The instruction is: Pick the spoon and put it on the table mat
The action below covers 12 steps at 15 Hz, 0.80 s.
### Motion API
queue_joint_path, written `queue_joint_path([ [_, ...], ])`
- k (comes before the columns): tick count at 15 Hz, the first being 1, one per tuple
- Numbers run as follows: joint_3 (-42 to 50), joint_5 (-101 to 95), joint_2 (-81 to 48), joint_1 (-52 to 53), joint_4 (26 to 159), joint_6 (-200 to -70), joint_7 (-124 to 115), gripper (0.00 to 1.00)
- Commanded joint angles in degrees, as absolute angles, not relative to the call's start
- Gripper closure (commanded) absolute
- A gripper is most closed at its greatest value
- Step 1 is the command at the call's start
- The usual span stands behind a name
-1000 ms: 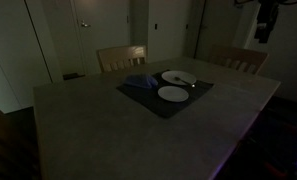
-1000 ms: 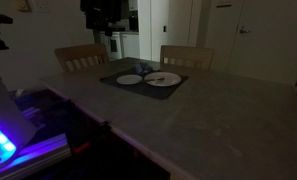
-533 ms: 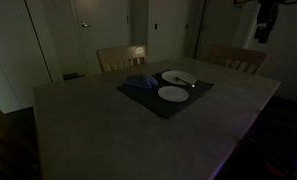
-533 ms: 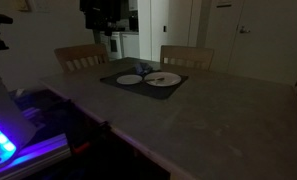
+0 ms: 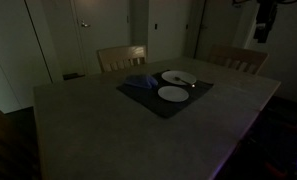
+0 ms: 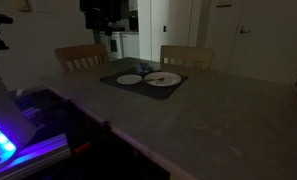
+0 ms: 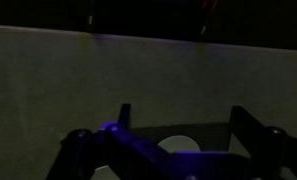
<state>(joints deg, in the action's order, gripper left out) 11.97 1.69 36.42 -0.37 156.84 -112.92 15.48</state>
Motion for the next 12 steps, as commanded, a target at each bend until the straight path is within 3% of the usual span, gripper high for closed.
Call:
queue_joint_path([
  [1, 10.6, 2.2, 32.8, -0.1, 154.9, -113.4, 17.0, 0.00],
  [12, 8.3, 3.0, 23.7, 2.0, 150.7, -113.6, 18.7, 0.00],
])
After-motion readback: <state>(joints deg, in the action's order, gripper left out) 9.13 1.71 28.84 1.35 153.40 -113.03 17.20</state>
